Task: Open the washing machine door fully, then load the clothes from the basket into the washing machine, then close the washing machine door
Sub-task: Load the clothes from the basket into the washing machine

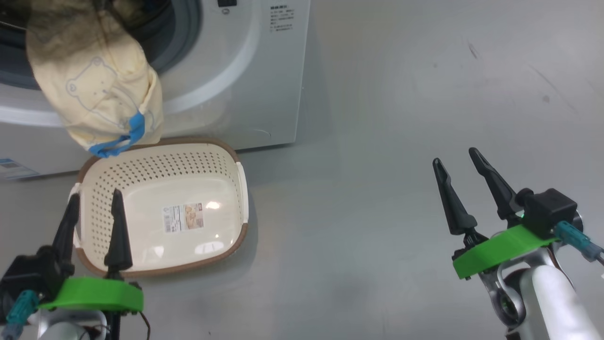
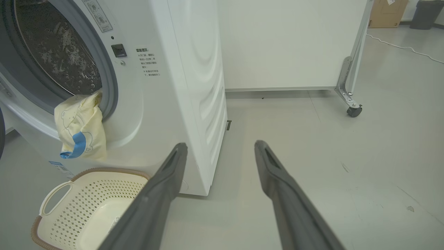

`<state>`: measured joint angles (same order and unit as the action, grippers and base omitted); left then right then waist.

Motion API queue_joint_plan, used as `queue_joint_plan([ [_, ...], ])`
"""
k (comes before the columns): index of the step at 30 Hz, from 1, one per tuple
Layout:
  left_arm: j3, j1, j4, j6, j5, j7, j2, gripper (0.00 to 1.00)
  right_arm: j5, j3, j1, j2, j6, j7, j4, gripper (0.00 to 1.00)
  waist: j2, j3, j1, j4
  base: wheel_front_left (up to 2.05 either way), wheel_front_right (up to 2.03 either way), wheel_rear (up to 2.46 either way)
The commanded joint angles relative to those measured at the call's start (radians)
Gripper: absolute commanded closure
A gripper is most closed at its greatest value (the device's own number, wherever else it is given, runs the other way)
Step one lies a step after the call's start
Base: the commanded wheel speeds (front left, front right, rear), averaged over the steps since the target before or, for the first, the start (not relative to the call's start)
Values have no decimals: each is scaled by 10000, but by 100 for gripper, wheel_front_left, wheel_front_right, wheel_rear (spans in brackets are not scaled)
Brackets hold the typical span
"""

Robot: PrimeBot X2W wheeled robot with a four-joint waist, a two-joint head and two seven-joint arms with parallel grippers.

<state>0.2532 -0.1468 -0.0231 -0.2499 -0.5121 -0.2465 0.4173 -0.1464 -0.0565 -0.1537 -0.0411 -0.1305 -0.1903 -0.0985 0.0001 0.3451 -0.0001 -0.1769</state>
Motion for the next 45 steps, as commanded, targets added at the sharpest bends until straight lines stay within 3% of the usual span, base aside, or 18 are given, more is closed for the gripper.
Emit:
queue_joint_plan([
  [1,-358,55,331,-1040,-6,-100,138,0,107,-85,91,-91,-2,78,406,0,-1,-541,1,314,0,0,0],
  [16,-79,1564,368,-1240,94,-144,-661,0,519,405,1217,-91,-2,971,1343,0,-1,-2183,1,1018,0,0,0],
  [45,-65,1856,366,-1300,82,-150,-899,0,479,563,1708,-91,-2,1339,1885,0,-1,-2469,1,1227,0,0,0],
])
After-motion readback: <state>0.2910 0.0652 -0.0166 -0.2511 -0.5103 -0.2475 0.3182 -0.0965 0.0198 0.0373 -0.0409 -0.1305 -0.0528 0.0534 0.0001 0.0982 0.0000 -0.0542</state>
